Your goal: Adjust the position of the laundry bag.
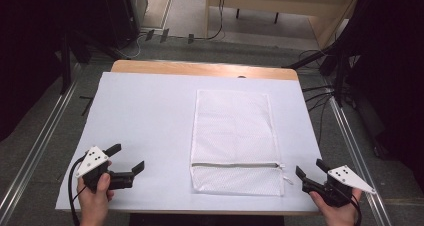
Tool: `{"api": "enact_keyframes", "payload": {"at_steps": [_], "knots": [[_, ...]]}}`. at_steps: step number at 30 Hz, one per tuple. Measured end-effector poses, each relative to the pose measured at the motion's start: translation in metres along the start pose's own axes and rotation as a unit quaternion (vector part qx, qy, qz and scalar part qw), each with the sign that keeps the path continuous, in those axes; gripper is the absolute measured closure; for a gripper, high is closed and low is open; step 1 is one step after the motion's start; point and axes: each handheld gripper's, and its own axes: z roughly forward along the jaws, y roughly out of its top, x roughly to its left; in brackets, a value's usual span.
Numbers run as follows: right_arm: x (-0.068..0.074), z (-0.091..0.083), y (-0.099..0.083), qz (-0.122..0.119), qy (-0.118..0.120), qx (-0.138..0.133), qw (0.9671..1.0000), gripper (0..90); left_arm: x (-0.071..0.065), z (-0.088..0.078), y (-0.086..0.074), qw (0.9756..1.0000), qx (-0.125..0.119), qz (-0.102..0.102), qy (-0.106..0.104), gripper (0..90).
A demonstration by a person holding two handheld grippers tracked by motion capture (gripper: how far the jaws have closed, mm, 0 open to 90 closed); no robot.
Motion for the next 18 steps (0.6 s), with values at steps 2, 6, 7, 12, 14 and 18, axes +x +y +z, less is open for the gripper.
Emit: {"api": "enact_keyframes", "payload": {"at_steps": [2,6,7,12,14,18], "knots": [[0.000,0.000,-0.002,0.005,0.005,0.000,1.0000,30.2,-0.003,0.008,0.005,0.9999,0.009,-0.006,-0.004,0.0],[0.003,0.002,0.002,0.010,-0.024,0.007,0.9996,33.7,-0.021,0.030,0.016,0.9997,0.022,-0.001,-0.014,0.0],[0.003,0.002,0.002,0.010,-0.024,0.007,0.9996,33.7,-0.021,0.030,0.016,0.9997,0.022,-0.001,-0.014,0.0],[0.009,0.005,0.010,0.017,-0.033,0.007,0.9993,44.4,-0.037,0.059,0.025,0.9969,0.070,-0.020,-0.032,2.7],[0.009,0.006,0.010,0.013,-0.024,0.010,0.9996,46.9,-0.044,0.073,0.028,0.9958,0.085,-0.033,-0.009,15.1],[0.009,0.006,0.008,0.020,-0.025,-0.005,0.9995,52.2,-0.055,0.106,0.033,0.9926,0.114,-0.042,0.001,27.4]]}}
